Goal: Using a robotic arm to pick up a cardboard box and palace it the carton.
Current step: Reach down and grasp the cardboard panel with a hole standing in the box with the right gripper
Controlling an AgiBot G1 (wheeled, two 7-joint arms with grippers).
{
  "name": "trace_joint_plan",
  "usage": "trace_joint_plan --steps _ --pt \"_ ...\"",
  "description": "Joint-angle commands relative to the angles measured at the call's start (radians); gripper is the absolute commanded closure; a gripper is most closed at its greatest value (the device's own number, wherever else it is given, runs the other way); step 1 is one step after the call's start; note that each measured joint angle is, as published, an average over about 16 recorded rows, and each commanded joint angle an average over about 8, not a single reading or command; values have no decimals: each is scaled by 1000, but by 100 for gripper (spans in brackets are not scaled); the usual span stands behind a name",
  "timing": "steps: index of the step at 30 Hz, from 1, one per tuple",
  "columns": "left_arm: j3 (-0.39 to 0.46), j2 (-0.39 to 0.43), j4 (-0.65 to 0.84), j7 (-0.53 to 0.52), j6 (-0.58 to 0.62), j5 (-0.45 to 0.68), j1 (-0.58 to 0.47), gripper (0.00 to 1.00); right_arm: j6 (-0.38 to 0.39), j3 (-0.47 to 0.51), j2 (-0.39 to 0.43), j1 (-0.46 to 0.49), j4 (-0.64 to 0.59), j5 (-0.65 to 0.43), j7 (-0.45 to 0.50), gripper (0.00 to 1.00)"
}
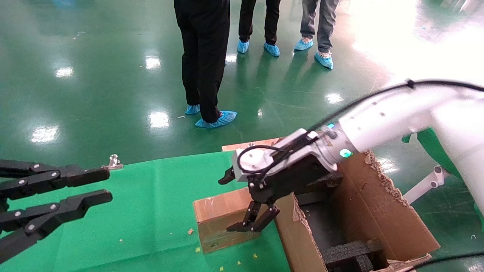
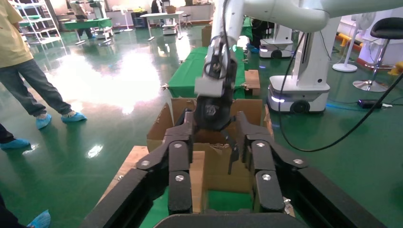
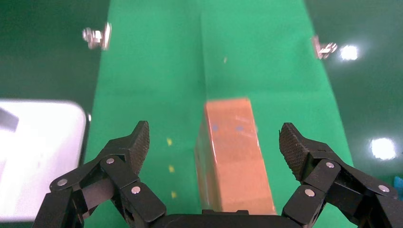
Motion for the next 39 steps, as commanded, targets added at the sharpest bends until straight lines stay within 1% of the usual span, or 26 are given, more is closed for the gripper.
trace_joint_plan --steps 1,6,11,12,19,20,21,22,28,29,30,39 --pt "0 0 0 0 0 0 0 100 0 -49 -30 41 -42 -34 -23 0" --pt "0 0 0 0 0 0 0 100 4 -148 -116 127 -165 -100 -84 0" --pt "0 0 0 0 0 0 0 100 5 -223 -195 185 -281 -145 -152 0" --pt "0 0 0 0 0 0 0 95 6 -236 -210 193 -302 -153 -167 0" --pt "0 0 0 0 0 0 0 8 10 -312 -296 232 -431 -190 -278 0" --pt "0 0 0 0 0 0 0 0 11 -318 -303 235 -443 -193 -289 0" --pt "0 0 0 0 0 0 0 0 12 -324 -311 238 -458 -194 -302 2" --pt "0 0 0 0 0 0 0 0 14 -328 -318 241 -472 -194 -312 10" --pt "0 0 0 0 0 0 0 0 24 -335 -335 250 -514 -189 -337 85" --pt "0 0 0 0 0 0 0 0 24 -334 -335 250 -513 -188 -336 96" --pt "0 0 0 0 0 0 0 0 24 -333 -334 249 -510 -188 -335 100" --pt "0 0 0 0 0 0 0 0 19 -330 -327 245 -492 -188 -327 100"
